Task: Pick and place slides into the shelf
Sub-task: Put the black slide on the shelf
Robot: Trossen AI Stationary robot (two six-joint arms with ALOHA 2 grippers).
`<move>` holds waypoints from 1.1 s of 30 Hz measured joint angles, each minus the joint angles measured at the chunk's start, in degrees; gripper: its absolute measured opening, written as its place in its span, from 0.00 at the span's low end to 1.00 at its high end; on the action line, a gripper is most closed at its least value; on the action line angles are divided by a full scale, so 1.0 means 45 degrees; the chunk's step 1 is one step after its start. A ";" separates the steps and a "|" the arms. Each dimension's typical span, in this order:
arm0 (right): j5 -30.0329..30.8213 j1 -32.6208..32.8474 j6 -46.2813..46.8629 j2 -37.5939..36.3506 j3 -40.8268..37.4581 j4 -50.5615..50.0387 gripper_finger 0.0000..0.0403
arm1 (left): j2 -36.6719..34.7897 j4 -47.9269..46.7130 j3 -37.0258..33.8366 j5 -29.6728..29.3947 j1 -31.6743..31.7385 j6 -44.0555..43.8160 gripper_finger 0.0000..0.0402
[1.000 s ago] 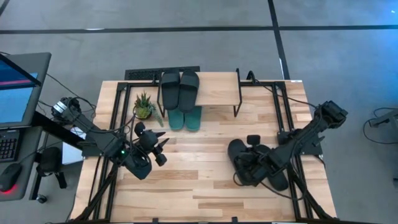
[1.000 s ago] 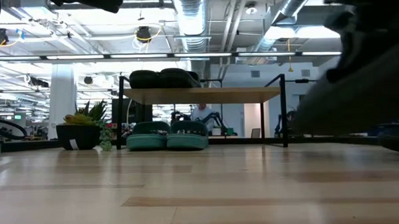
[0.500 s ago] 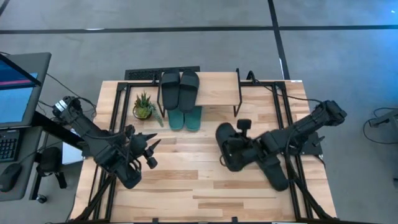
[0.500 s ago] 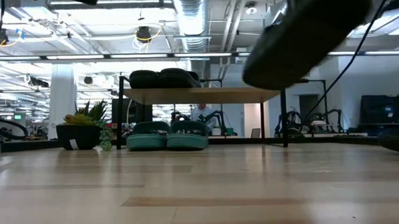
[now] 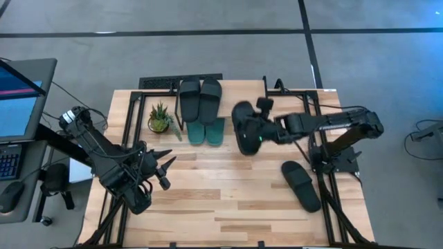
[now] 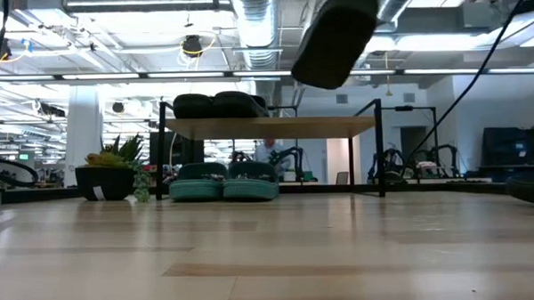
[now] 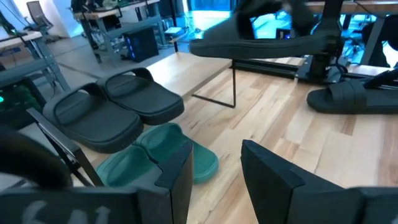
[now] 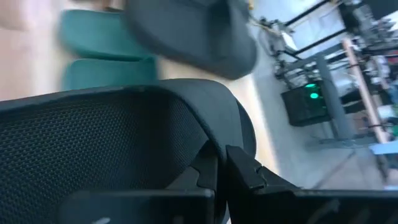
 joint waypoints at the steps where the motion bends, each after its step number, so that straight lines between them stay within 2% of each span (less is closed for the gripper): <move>1: -0.0001 -0.0329 -0.0456 0.0033 0.0000 0.0333 0.00 | 0.0000 -0.0023 0.0000 -0.0021 0.0000 0.0000 0.31; 9: -0.0820 -0.2647 -0.2927 0.0533 0.0012 0.2435 0.00 | 0.0000 -0.0090 0.0000 -0.0353 0.0000 -0.0120 0.31; 15: -0.1339 -0.3696 -0.4204 0.1429 0.0018 0.3554 0.00 | 0.0000 -0.0094 0.0000 -0.0359 0.0005 -0.0370 0.31; 27: -0.1454 -0.4922 -0.4459 0.3212 0.0917 0.4192 0.00 | 0.0000 -0.0094 0.0000 -0.0493 0.0161 -0.0709 0.31; 33: -0.2041 -0.5245 -0.4506 0.4045 0.1562 0.4173 0.00 | 0.0000 -0.0100 0.0000 -0.0493 0.0437 -0.0704 0.31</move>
